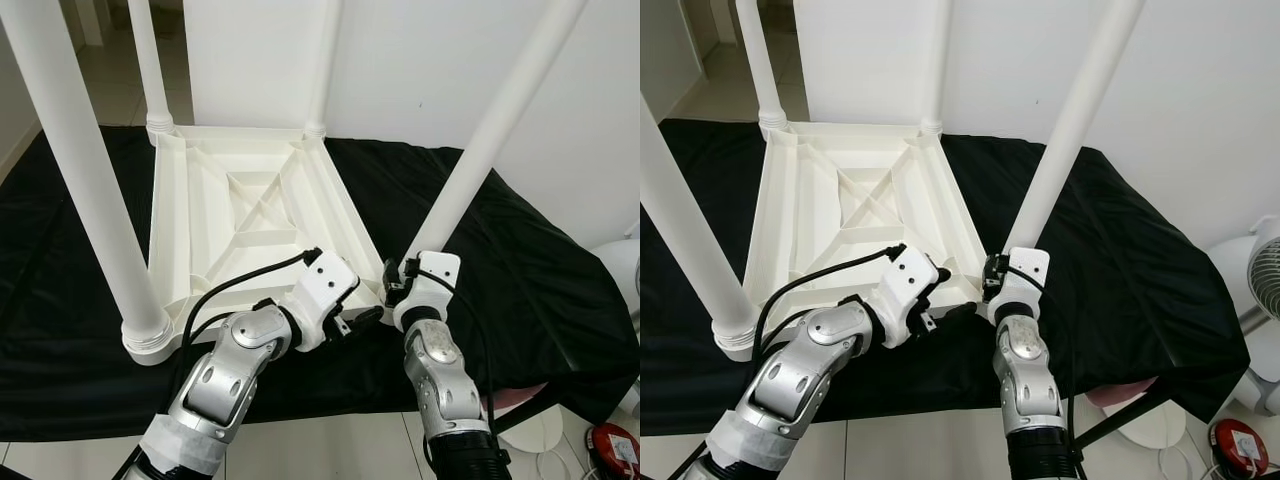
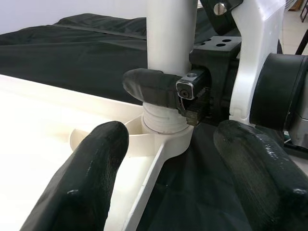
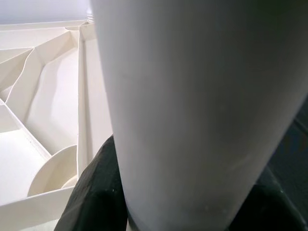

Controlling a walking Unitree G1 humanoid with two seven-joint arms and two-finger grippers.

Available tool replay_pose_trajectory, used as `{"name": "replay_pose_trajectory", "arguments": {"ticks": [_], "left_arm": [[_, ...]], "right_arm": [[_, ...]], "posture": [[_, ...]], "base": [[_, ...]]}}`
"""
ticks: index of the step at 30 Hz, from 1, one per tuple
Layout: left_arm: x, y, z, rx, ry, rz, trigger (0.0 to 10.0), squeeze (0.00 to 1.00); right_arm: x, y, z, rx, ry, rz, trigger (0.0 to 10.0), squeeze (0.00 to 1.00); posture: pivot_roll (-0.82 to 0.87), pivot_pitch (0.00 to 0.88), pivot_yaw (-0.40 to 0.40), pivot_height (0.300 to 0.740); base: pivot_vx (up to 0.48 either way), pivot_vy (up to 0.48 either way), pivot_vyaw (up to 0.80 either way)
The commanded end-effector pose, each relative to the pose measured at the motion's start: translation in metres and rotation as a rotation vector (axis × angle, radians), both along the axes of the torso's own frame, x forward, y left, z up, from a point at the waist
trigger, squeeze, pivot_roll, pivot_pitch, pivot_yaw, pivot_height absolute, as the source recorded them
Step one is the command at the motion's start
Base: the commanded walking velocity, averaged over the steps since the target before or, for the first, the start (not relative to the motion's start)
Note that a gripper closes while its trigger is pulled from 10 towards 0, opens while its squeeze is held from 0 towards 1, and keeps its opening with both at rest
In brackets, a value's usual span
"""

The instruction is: Building children table

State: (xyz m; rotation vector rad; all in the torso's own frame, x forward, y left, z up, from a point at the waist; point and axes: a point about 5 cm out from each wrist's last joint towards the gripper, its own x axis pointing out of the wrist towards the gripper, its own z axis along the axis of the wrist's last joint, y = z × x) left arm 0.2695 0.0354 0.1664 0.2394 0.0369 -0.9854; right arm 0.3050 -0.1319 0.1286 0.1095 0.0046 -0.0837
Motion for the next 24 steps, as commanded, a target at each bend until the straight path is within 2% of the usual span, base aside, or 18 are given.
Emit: {"name": "replay_pose_trajectory", "arguments": {"ticks": [1, 2, 13, 14, 15, 16, 17, 18, 19, 21, 24], "left_arm": [[-0.002, -0.002, 0.001, -0.003, -0.011, 0.027, 10.0, 0.00], [-0.001, -0.001, 0.001, -0.003, -0.012, 0.032, 10.0, 0.00], [0.000, 0.001, 0.001, -0.007, -0.013, 0.048, 10.0, 0.00], [0.000, 0.001, 0.001, -0.008, -0.013, 0.050, 10.0, 0.00], [0.000, 0.001, 0.001, -0.008, -0.013, 0.050, 10.0, 0.00], [0.001, 0.001, 0.001, -0.009, -0.014, 0.052, 10.0, 0.00], [0.001, 0.001, 0.002, -0.010, -0.015, 0.053, 10.0, 0.00], [0.002, 0.001, 0.002, -0.010, -0.016, 0.054, 10.0, 0.00], [0.002, 0.001, 0.002, -0.010, -0.016, 0.054, 10.0, 0.00], [0.003, 0.001, 0.003, -0.010, -0.019, 0.052, 10.0, 0.00], [0.005, 0.001, 0.004, -0.008, -0.023, 0.050, 10.0, 0.00]], "right_arm": [[-0.005, -0.005, -0.013, 0.009, 0.079, -0.027, 10.0, 0.00], [-0.006, -0.005, -0.011, 0.019, 0.067, -0.014, 10.0, 1.00], [-0.010, -0.005, 0.001, 0.072, 0.006, 0.110, 10.0, 1.00], [-0.010, -0.011, 0.001, 0.054, 0.007, 0.184, 10.0, 1.00], [-0.010, -0.011, 0.001, 0.054, 0.007, 0.184, 10.0, 1.00], [-0.010, -0.017, 0.002, 0.026, 0.007, 0.253, 10.0, 1.00], [-0.010, -0.026, 0.004, -0.022, -0.003, 0.352, 10.0, 0.00], [-0.010, -0.032, 0.006, -0.054, -0.006, 0.416, 10.0, 0.00], [-0.010, -0.032, 0.006, -0.054, -0.006, 0.416, 10.0, 0.00], [-0.007, -0.041, 0.009, -0.102, -0.018, 0.531, 10.0, 0.00], [-0.001, -0.049, 0.011, -0.144, -0.027, 0.578, 10.0, 0.00]], "posture": [[0.00, 0.000, -0.127, 0.740], [0.01, 0.000, -0.133, 0.740], [0.01, 0.000, -0.140, 0.740], [0.00, 0.000, -0.136, 0.740], [0.00, 0.000, -0.136, 0.740], [0.00, 0.000, -0.136, 0.740], [0.00, 0.000, -0.131, 0.740], [0.00, 0.000, -0.131, 0.740], [0.00, 0.000, -0.131, 0.740], [-0.01, 0.000, -0.120, 0.740], [-0.01, 0.000, -0.113, 0.740]], "base": [[0.000, 0.000, 0.00], [0.000, 0.000, 0.00], [0.000, 0.000, 0.00], [0.000, 0.000, 0.00], [0.000, 0.000, 0.00], [0.000, 0.000, 0.00], [0.000, 0.000, 0.00], [0.000, 0.000, 0.00], [0.000, 0.000, 0.00], [0.000, 0.000, 0.00], [0.000, 0.000, 0.00]]}}
